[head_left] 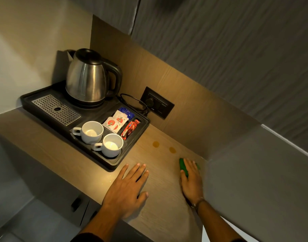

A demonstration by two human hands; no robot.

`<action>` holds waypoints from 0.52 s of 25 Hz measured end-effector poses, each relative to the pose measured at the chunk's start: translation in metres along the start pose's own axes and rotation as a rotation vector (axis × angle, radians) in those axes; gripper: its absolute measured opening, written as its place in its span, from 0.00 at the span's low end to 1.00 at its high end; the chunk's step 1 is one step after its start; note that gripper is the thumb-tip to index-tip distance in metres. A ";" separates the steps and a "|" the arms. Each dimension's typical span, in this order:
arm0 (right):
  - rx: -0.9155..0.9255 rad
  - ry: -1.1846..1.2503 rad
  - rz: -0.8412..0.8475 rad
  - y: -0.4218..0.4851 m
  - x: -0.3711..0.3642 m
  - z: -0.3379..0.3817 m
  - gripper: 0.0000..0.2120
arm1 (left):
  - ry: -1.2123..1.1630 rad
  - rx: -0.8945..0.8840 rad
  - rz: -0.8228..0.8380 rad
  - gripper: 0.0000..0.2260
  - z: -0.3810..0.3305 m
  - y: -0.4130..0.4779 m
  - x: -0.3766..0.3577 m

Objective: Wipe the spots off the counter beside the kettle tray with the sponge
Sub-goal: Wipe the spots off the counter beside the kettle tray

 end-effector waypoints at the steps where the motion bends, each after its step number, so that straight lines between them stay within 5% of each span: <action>1: 0.134 -0.009 0.047 -0.019 -0.005 0.003 0.24 | -0.009 0.001 -0.008 0.32 0.000 0.000 0.000; 4: 0.249 0.001 0.128 -0.044 0.015 -0.020 0.22 | 0.000 -0.004 -0.008 0.32 -0.002 0.000 0.003; 8: -0.111 0.049 -0.021 0.028 0.021 -0.017 0.23 | -0.017 0.003 0.005 0.33 -0.002 0.001 0.005; 13: 0.278 0.041 0.125 -0.019 0.003 0.000 0.24 | -0.019 0.004 0.039 0.33 0.000 0.002 0.001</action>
Point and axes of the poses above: each hand's wrist, its own y-axis towards the middle knuckle, its own x-axis out of the back of the hand, z = x × y, the point moved 10 cm from there along y, towards the middle knuckle, and after that the axes turned 2 degrees about x, right-handed, at the moved point
